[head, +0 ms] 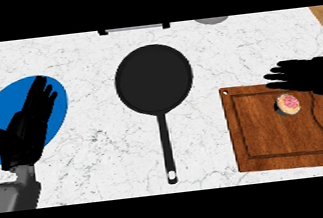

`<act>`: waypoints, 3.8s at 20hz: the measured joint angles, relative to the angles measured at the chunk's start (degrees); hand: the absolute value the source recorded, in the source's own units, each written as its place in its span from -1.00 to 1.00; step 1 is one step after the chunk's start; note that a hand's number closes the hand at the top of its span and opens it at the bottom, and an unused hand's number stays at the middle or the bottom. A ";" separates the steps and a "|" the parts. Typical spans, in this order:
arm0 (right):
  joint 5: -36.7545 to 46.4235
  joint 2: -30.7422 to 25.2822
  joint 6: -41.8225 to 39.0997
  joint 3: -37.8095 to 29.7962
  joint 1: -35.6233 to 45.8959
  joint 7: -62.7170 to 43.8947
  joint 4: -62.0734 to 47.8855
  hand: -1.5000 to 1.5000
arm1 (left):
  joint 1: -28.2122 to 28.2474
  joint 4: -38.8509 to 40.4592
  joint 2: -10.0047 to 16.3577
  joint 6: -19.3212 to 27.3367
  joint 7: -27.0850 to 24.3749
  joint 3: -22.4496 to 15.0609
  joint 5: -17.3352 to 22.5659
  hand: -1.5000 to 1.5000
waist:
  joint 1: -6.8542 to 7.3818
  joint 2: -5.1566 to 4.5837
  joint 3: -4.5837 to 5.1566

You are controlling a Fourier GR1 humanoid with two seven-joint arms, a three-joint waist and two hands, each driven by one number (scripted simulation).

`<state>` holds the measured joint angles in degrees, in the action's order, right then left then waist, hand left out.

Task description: Pick the cupcake from the cutting board and place it in the pan

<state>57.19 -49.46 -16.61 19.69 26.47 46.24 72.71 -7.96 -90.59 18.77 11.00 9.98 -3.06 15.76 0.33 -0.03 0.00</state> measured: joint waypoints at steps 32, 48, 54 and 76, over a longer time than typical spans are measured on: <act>18.45 18.66 9.05 -5.24 4.27 8.72 -21.64 1.00 | -2.09 1.04 -5.22 -4.17 2.34 4.88 -5.37 0.00 | 0.13 0.12 0.18; 15.22 34.05 6.31 -10.80 3.29 -8.60 -15.23 1.00 | -0.52 -0.84 -6.09 -4.83 3.60 5.41 -6.70 0.00 | -0.40 0.93 0.33; 17.29 45.43 8.70 -11.48 6.83 -31.32 -11.49 1.00 | -0.56 -0.34 -6.16 -5.27 3.76 4.97 -6.70 0.00 | 0.66 1.91 0.47; 6.55 49.21 15.05 10.57 37.14 -106.71 -6.82 1.00 | -6.90 2.84 -8.42 -5.80 3.63 2.03 -7.95 0.00 | 6.14 -0.34 0.20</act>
<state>63.74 -0.25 -1.55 30.26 63.60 -60.47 65.89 -14.86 -87.75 10.36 5.20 13.61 -1.03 7.81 6.47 -0.37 0.21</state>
